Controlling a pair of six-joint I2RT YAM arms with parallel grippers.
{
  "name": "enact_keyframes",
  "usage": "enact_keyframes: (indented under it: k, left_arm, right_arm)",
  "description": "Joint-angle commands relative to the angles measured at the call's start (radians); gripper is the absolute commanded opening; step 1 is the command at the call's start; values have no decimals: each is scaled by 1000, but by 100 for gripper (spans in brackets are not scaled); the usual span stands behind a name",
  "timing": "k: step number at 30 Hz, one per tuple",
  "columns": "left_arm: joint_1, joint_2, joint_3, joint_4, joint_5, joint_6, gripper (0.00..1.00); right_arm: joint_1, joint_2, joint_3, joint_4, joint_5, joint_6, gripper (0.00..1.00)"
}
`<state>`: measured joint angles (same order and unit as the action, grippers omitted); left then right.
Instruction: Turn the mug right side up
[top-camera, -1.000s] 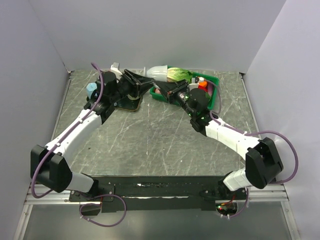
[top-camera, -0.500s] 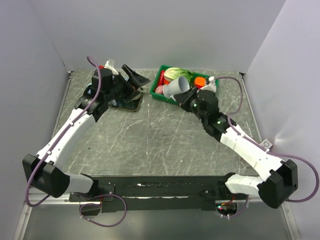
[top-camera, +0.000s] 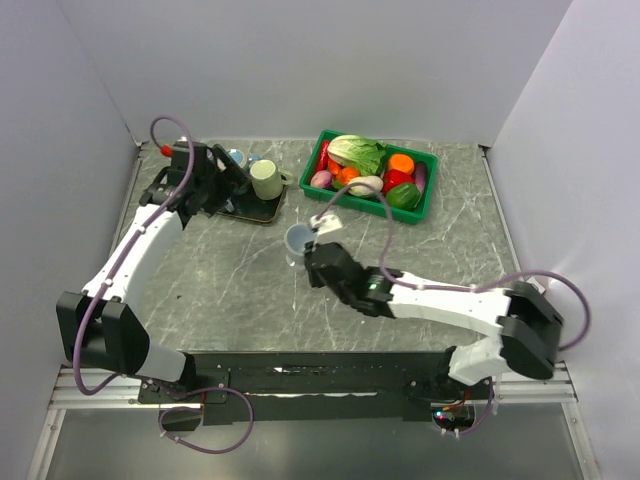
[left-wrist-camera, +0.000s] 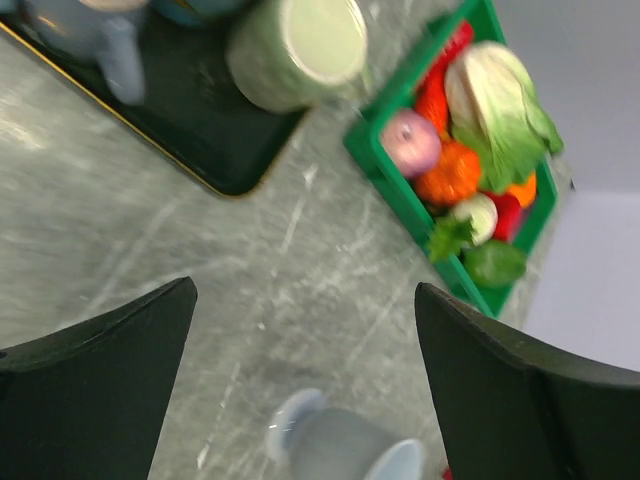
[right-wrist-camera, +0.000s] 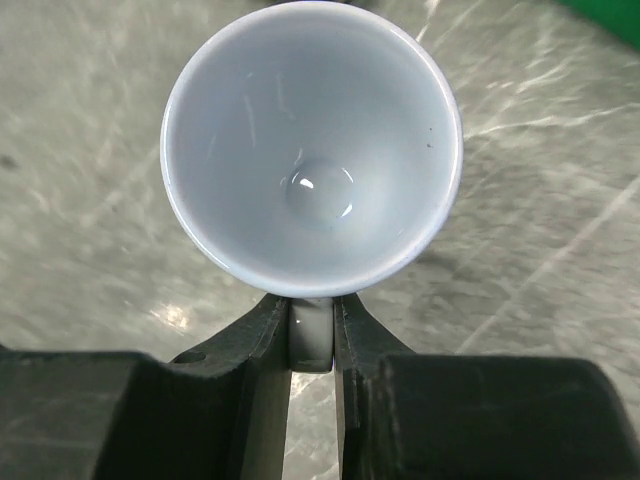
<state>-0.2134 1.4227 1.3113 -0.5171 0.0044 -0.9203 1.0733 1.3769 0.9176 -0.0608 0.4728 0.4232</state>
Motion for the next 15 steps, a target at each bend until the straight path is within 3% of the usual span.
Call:
enact_keyframes:
  k: [1, 7, 15]
  left_arm:
    - [45, -19, 14, 5, -58, 35, 96]
    - [65, -1, -1, -8, -37, 48, 96]
    - [72, 22, -24, 3, -23, 46, 96]
  right_arm:
    - [36, 92, 47, 242, 18, -104, 0]
    - [57, 269, 125, 300, -163, -115, 0]
    - [88, 326, 79, 369, -252, -136, 0]
